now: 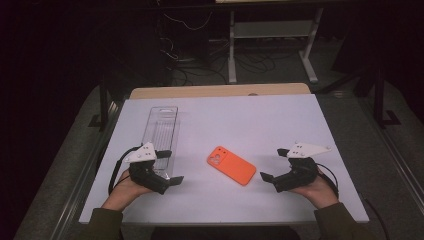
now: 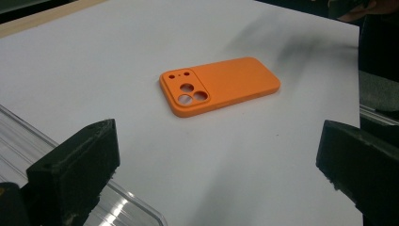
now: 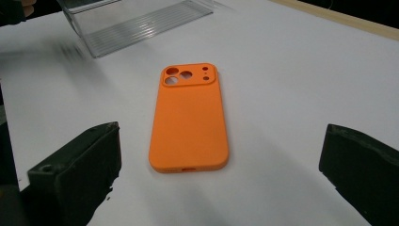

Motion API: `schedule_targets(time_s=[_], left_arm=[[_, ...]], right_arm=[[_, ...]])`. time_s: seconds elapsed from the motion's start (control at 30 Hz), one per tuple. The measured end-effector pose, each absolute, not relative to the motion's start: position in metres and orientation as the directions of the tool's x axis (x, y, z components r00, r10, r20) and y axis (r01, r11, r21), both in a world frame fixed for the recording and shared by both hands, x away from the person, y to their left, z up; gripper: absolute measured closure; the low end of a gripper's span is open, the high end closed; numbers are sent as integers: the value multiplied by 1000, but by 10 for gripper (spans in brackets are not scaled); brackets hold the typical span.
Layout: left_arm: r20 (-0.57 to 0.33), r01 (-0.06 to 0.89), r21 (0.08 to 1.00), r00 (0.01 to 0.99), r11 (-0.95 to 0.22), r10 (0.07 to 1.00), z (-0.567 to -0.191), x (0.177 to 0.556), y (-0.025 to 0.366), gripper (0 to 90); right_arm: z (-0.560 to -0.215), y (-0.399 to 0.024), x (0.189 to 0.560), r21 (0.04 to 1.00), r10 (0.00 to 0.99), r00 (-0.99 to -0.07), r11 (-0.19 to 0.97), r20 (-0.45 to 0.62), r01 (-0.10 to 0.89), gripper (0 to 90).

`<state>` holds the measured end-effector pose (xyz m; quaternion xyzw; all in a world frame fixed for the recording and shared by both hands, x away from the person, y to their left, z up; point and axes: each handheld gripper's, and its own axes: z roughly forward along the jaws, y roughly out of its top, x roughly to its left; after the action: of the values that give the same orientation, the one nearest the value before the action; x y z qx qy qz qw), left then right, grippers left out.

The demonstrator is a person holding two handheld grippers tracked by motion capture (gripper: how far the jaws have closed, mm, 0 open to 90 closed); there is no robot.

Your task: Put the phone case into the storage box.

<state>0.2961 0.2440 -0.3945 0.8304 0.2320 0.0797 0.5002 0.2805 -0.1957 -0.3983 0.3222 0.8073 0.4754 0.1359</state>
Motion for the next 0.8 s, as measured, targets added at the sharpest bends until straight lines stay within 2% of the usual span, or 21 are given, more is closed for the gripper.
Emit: schedule_targets(time_s=[0.8], left_arm=[[-76, 292, 866, 879, -406, 471, -394, 295, 242, 0]], right_arm=[[-398, -194, 284, 850, 653, -751, 341, 93, 402, 0]])
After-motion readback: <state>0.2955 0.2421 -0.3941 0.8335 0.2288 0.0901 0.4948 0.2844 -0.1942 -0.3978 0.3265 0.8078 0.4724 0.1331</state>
